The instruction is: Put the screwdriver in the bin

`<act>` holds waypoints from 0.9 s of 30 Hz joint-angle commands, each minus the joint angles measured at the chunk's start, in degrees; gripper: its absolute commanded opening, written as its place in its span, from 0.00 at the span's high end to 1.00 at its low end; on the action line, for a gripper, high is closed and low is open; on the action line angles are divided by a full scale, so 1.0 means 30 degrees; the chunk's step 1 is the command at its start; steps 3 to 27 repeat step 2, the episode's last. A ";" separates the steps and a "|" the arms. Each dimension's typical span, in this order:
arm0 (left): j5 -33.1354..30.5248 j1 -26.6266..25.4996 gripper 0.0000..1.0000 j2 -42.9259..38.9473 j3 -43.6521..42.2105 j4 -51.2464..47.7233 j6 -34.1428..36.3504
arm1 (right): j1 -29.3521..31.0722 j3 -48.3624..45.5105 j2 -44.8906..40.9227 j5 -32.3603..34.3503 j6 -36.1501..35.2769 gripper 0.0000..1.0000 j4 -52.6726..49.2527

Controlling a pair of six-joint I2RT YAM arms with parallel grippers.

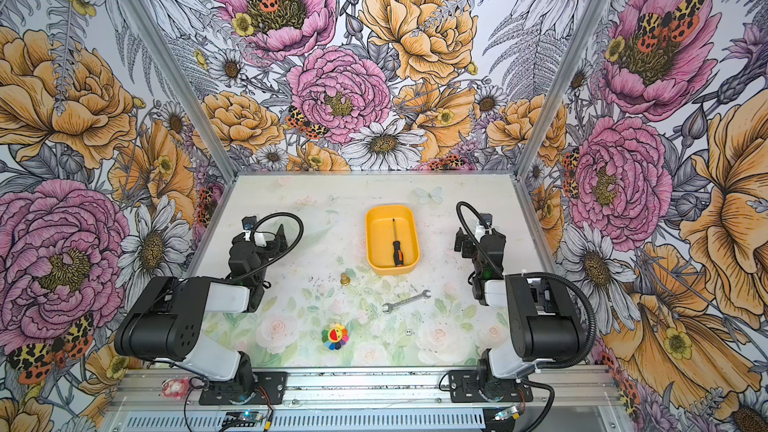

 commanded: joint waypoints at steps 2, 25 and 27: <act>-0.0275 0.0006 0.01 0.0070 -0.0070 0.0334 0.0155 | -0.0036 0.0047 0.0143 -0.0096 0.0186 0.01 0.0641; -0.0275 0.0006 0.01 0.0070 -0.0070 0.0334 0.0155 | -0.0036 0.0047 0.0143 -0.0096 0.0186 0.01 0.0641; -0.0275 0.0006 0.01 0.0070 -0.0070 0.0334 0.0155 | -0.0036 0.0047 0.0143 -0.0096 0.0186 0.01 0.0641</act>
